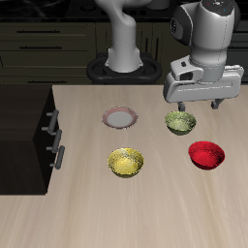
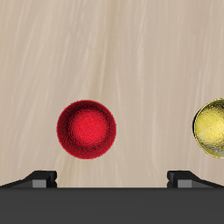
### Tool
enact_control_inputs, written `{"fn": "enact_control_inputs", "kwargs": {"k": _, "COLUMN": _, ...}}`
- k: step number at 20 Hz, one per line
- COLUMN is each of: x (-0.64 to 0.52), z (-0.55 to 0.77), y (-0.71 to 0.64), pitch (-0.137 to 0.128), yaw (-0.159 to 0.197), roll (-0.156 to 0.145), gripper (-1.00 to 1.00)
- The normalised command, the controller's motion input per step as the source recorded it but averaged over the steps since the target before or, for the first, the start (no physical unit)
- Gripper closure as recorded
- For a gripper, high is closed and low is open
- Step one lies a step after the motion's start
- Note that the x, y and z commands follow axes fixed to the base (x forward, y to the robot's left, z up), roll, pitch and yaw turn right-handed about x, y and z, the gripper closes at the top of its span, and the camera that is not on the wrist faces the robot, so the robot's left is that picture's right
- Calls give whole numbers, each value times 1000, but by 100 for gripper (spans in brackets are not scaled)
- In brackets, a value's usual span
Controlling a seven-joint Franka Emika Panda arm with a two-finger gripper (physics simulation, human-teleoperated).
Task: Place the red bowl on the plate
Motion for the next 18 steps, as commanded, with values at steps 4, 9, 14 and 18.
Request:
{"fn": "enact_control_inputs", "kwargs": {"k": 4, "x": -18, "z": -282, "y": 92, "pitch": 15, "yaw": -17, "roll": 35, "gripper": -100}}
{"fn": "enact_control_inputs", "kwargs": {"k": 9, "x": 43, "z": -255, "y": 23, "pitch": 12, "yaw": 1, "roll": -16, "gripper": -100}}
{"fn": "enact_control_inputs", "kwargs": {"k": 14, "x": 37, "z": -287, "y": -6, "pitch": 2, "yaw": -12, "roll": -5, "gripper": -100}}
{"fn": "enact_control_inputs", "kwargs": {"k": 18, "x": 12, "z": -380, "y": -48, "pitch": 5, "yaw": 8, "roll": -19, "gripper": -100}}
